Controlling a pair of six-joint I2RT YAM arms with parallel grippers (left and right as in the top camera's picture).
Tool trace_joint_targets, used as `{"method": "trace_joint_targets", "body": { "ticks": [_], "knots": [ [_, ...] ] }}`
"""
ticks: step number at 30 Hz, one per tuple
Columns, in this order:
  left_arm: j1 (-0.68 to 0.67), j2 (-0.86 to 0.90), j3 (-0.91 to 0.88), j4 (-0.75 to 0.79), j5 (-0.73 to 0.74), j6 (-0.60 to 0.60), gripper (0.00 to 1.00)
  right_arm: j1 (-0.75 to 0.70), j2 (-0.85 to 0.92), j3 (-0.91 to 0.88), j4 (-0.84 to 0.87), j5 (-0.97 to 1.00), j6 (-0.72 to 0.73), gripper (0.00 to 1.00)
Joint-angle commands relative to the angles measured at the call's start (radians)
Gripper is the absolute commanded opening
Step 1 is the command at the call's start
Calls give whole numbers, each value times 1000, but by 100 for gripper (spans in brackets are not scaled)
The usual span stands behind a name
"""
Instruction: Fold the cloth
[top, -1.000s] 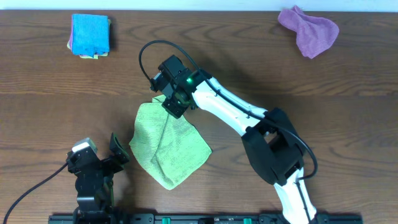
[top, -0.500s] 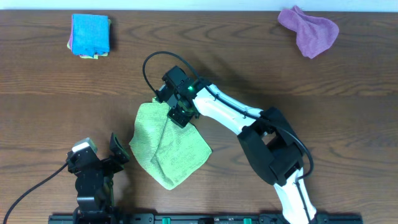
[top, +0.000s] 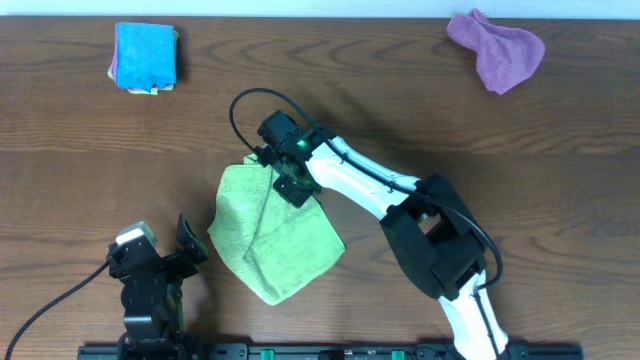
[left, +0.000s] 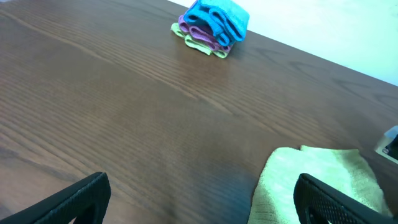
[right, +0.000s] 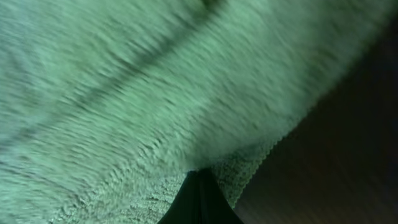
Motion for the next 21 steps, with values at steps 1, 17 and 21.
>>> {"method": "trace_joint_targets", "body": {
  "ticks": [1,17,21],
  "knots": [
    [-2,-6,-21,-6,-7,0,95,-51,76,-32,-41,151,48,1],
    [-2,-6,-21,-6,-7,0,95,-251,76,-32,-142,195,124,1],
    [-2,-6,-21,-6,-7,0,95,-336,76,-33,-158,195,143,1]
  ]
}}
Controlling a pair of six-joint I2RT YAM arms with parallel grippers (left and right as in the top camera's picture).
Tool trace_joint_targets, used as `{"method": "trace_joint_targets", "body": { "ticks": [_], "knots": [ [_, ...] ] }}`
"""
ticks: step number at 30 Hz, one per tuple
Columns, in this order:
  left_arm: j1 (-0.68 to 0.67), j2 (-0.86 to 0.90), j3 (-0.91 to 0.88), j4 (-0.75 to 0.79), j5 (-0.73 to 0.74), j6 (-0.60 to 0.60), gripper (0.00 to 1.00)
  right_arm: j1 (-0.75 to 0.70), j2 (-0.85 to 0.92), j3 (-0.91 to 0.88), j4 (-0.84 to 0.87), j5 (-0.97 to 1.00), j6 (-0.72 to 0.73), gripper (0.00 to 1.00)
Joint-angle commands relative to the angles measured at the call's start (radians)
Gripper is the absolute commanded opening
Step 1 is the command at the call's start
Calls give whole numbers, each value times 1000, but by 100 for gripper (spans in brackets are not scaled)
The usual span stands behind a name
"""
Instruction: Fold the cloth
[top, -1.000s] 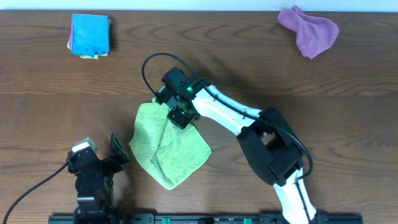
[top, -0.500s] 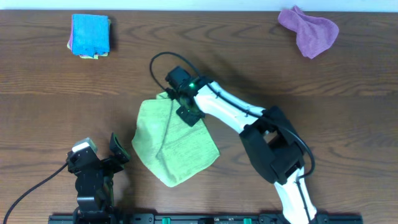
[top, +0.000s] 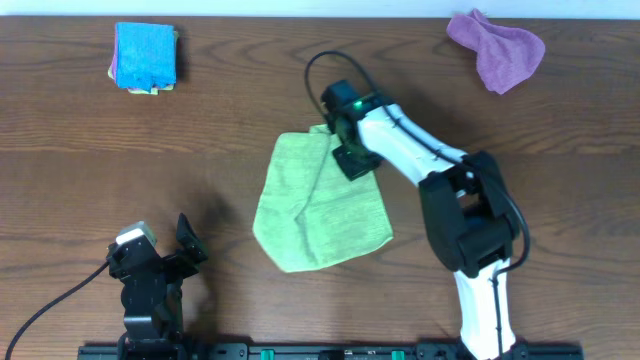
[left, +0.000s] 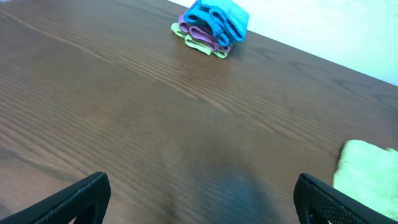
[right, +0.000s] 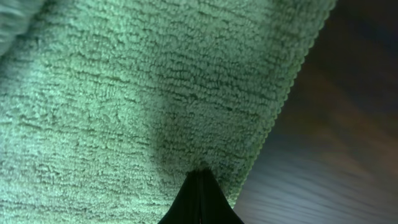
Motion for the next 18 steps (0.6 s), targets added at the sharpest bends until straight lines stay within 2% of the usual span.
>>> {"method": "trace_joint_targets", "body": {
  "ticks": [1,10,18],
  "knots": [
    [-2,-6,-21,-6,-7,0,95,-76,75,-39,-13,59,29,1],
    [-2,-6,-21,-6,-7,0,95,-189,75,-39,-42,60,28,1],
    [-2,-6,-21,-6,-7,0,95,-213,69,-37,-80,74,58,2]
  ]
}}
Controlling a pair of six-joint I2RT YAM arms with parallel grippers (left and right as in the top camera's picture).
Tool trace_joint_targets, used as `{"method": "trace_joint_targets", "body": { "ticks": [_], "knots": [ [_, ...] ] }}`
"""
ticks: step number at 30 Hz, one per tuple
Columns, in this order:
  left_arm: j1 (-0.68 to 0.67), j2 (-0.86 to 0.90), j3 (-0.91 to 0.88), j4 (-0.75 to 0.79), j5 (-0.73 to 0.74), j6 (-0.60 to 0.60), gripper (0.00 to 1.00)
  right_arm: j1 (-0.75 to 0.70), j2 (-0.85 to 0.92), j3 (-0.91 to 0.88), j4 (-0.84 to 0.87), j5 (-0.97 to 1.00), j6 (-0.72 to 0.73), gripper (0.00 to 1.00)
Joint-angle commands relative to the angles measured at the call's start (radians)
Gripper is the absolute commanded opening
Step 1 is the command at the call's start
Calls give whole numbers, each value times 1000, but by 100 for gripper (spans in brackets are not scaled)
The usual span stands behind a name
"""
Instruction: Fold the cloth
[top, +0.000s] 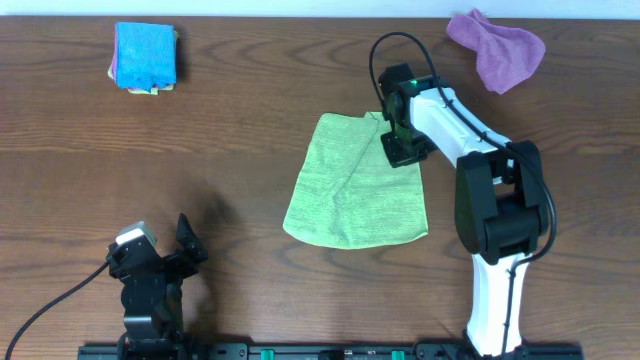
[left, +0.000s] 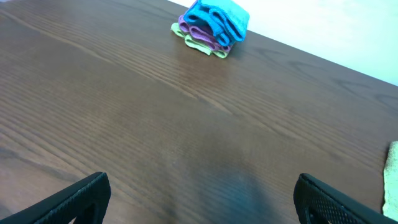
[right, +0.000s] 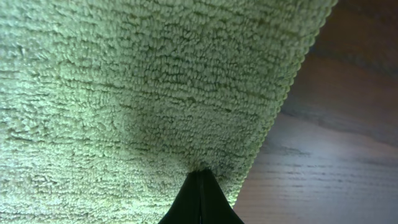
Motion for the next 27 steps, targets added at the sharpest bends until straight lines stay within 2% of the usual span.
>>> {"method": "trace_joint_targets", "body": {
  "ticks": [1,5,7,8,9,17,22,27],
  "knots": [
    [-2,-6,-21,-6,-7,0,95,-17,60,-36,-15,26,47,11],
    [-2,-6,-21,-6,-7,0,95,-5,-2,-36,-13,25,77,33],
    [-2,-6,-21,-6,-7,0,95,2,-54,-36,-1,26,76,53],
    [-2,-6,-21,-6,-7,0,95,8,-95,-36,5,26,69,71],
    [-2,-6,-21,-6,-7,0,95,9,-137,-36,6,26,68,76],
    [-2,-6,-21,-3,-6,-1,95,9,-439,-36,-50,23,65,77],
    [-2,-6,-21,-3,-5,-5,95,9,-664,-37,-176,10,70,76],
    [-2,-6,-21,7,117,-178,96,8,-834,-38,-261,-6,100,76]
  ]
}}
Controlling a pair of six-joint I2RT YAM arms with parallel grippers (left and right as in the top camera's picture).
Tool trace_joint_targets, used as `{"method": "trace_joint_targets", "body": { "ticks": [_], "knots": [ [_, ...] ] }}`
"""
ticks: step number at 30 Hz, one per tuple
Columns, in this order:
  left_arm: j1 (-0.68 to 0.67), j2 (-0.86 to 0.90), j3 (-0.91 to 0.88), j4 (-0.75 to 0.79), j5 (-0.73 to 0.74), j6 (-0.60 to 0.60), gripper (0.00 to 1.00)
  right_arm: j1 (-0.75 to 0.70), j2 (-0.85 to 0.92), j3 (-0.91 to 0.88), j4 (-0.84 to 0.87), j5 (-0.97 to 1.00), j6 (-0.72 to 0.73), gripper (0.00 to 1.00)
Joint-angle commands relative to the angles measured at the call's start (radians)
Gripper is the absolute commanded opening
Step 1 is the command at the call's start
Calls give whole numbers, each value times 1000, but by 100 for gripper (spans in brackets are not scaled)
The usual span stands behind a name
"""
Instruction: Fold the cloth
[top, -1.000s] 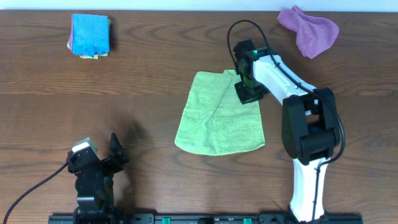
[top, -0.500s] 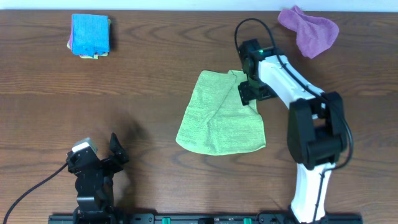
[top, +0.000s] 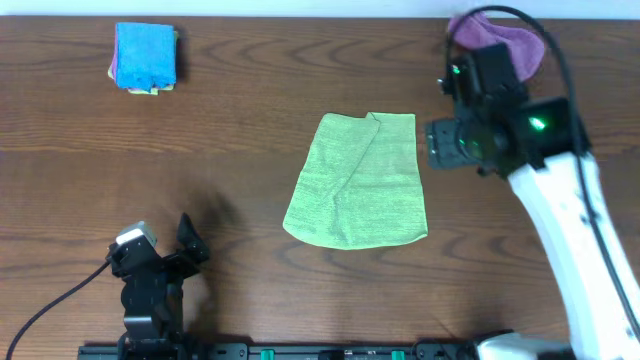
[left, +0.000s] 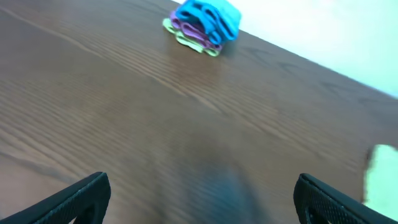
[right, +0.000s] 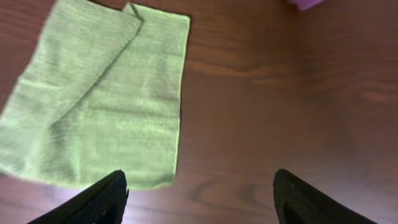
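The green cloth (top: 357, 183) lies flat on the table's middle, with a fold flap along its upper left; in the right wrist view the cloth (right: 102, 99) fills the left half. My right gripper (right: 199, 205) hangs open above the bare wood just right of the cloth, holding nothing; in the overhead view the right gripper (top: 465, 140) sits raised to the cloth's right. My left gripper (left: 199, 199) rests open at the table's front left, far from the cloth, whose edge (left: 380, 180) shows at the right border.
A folded stack of blue, purple and green cloths (top: 145, 57) sits at the back left, also seen as the stack (left: 200, 23) in the left wrist view. A crumpled purple cloth (top: 500, 45) lies at the back right, behind the right arm.
My right gripper has let go of the cloth's top right corner, opened and moved up and to the right. The cloth stays where it was. The left wrist view shifted slightly.
My right gripper was shut on the green cloth's corner at the table's centre left. At each later moment the cloth lay further right and flatter. Now it lies spread in the middle, released, with the right gripper open above. The left arm stayed parked.
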Motion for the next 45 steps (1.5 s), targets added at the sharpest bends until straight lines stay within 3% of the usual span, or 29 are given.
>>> {"method": "trace_joint_targets", "body": {
  "ticks": [1,4,5,7,11,16,19,23,26,30,33,37,41,45],
  "knots": [
    [-2,-6,-21,16,88,-152,95,5,-99,0,-24,-15,27,76],
    [-2,-6,-21,85,139,-222,95,5,-188,0,-41,-42,19,80],
    [-2,-6,-21,126,133,-222,96,5,-230,0,-39,-68,7,92],
    [-2,-6,-21,177,118,-222,95,5,-276,0,-42,-91,-1,99],
    [-2,-6,-21,262,78,-222,96,5,-339,0,-60,-109,0,98],
    [-2,-6,-21,263,80,-223,96,5,-376,0,-84,-183,0,99],
    [-3,-6,-21,271,196,-247,95,5,-377,0,-98,-219,0,99],
    [-3,1,-21,403,480,-196,96,5,-375,0,-112,-237,0,99],
    [-3,53,-18,496,501,-200,96,5,-375,0,-101,-237,0,99],
    [-3,252,31,570,592,-194,96,5,-375,0,-73,-237,0,99],
    [-8,518,148,566,734,-93,96,5,-370,0,-56,-237,0,99],
    [-37,789,318,498,784,39,96,5,-362,0,-56,-236,0,99],
    [-147,1079,560,315,759,225,96,5,-362,0,-56,-178,0,99],
    [-290,1295,779,155,599,347,96,5,-373,0,-63,-127,0,99]
  ]
}}
